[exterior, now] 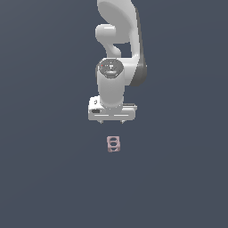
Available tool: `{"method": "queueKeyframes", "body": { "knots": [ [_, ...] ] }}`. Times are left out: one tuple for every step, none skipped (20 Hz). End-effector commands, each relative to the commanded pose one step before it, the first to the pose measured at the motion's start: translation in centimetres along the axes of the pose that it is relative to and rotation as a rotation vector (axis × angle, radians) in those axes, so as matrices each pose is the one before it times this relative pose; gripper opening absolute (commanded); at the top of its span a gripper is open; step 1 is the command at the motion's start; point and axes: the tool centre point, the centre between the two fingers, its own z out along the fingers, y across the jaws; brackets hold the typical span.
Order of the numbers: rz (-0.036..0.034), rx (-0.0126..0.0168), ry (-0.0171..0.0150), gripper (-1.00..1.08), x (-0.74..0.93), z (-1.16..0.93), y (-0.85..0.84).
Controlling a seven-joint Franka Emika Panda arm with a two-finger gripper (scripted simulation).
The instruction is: Pick up the object and move it to a goal position.
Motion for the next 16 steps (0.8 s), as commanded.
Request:
{"method": "queueKeyframes", "body": {
  "knots": [
    [-0.00471, 0.00006, 0.00254, 1.00, 0.474, 0.403, -0.057],
    [-0.00245, 0.00006, 0.00175, 1.00, 0.272, 0.218, -0.025],
    [-0.00283, 0.00009, 0.00198, 1.00, 0.302, 0.246, -0.030],
    [-0.00322, 0.00014, 0.00221, 1.00, 0.335, 0.279, -0.035],
    [-0.00355, 0.00020, 0.00243, 1.00, 0.365, 0.312, -0.039],
    [-0.00384, 0.00027, 0.00267, 1.00, 0.393, 0.347, -0.042],
    [-0.00410, 0.00035, 0.00290, 1.00, 0.421, 0.386, -0.043],
    [-0.00441, 0.00044, 0.00315, 1.00, 0.447, 0.424, -0.046],
    [-0.00450, 0.00053, 0.00324, 1.00, 0.447, 0.440, -0.048],
    [-0.00412, 0.00055, 0.00300, 1.00, 0.408, 0.417, -0.042],
    [-0.00370, 0.00055, 0.00273, 1.00, 0.369, 0.392, -0.035],
    [-0.00341, 0.00055, 0.00254, 1.00, 0.330, 0.360, -0.035],
    [-0.00304, 0.00053, 0.00229, 1.00, 0.294, 0.331, -0.030],
    [-0.00272, 0.00051, 0.00207, 1.00, 0.259, 0.299, -0.027],
    [-0.00236, 0.00046, 0.00181, 1.00, 0.226, 0.267, -0.022],
    [-0.00202, 0.00041, 0.00156, 1.00, 0.193, 0.234, -0.018]
  ]
}}
